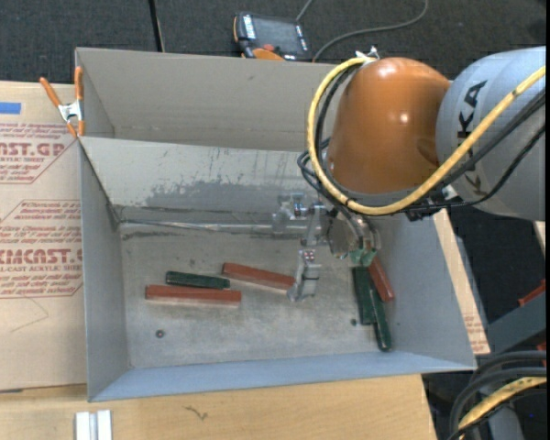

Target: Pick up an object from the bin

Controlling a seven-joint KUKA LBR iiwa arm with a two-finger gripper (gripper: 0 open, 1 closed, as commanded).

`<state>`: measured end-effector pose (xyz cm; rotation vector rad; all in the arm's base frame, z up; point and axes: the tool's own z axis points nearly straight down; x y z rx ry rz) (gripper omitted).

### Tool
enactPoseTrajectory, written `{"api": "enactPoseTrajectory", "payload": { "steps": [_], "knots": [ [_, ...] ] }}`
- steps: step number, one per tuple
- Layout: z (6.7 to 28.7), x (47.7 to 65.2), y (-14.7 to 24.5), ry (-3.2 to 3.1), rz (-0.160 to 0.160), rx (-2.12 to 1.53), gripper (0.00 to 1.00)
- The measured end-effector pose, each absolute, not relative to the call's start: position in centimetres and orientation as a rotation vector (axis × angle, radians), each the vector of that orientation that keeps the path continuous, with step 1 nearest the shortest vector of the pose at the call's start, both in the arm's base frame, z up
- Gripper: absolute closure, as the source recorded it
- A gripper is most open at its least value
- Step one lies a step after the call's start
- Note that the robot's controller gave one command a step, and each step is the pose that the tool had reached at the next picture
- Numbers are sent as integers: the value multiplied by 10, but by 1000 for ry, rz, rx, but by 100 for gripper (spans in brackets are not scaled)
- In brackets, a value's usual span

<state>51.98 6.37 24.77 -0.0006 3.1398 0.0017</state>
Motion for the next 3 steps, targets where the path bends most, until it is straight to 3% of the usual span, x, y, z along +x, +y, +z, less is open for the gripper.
{"api": "enactPoseTrajectory", "payload": {
  "steps": [1, 2, 3],
  "knots": [
    [117, 539, 90, 3140, 0, 219, 0],
    [69, 545, 186, 3127, 3, -304, 0],
    [70, 546, 185, 3127, 2, -301, 100]
  ]
}}
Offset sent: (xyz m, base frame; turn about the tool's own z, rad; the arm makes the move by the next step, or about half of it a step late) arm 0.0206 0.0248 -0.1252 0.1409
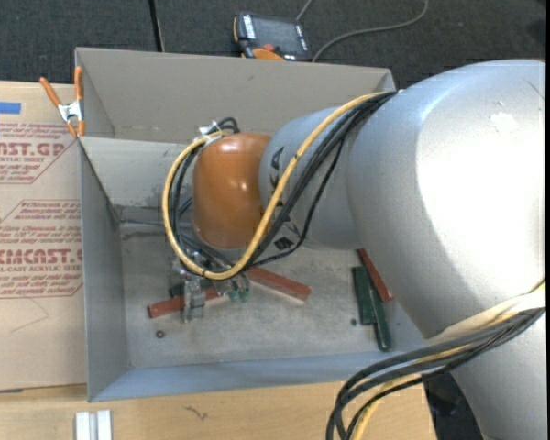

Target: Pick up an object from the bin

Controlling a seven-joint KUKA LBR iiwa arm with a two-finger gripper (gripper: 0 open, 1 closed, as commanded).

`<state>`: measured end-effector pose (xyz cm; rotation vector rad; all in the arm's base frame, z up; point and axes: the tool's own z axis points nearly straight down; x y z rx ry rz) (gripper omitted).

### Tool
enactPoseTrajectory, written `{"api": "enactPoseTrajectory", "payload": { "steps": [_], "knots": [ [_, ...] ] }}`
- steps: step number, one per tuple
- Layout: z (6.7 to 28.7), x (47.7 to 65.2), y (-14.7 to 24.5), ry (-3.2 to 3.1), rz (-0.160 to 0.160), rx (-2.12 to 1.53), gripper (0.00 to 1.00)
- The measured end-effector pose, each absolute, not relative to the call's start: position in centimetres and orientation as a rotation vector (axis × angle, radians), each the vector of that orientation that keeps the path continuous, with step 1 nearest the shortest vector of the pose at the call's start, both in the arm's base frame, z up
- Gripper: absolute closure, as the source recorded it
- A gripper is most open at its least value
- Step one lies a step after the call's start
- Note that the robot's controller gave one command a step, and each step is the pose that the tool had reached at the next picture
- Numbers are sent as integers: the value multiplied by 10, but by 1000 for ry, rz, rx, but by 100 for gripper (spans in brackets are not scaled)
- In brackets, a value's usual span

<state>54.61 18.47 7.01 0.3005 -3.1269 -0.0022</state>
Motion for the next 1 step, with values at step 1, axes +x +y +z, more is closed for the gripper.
{"api": "enactPoseTrajectory", "payload": {
  "steps": [1],
  "knots": [
    [212, 531, 169, -3132, -2, 342, 100]
  ]
}}
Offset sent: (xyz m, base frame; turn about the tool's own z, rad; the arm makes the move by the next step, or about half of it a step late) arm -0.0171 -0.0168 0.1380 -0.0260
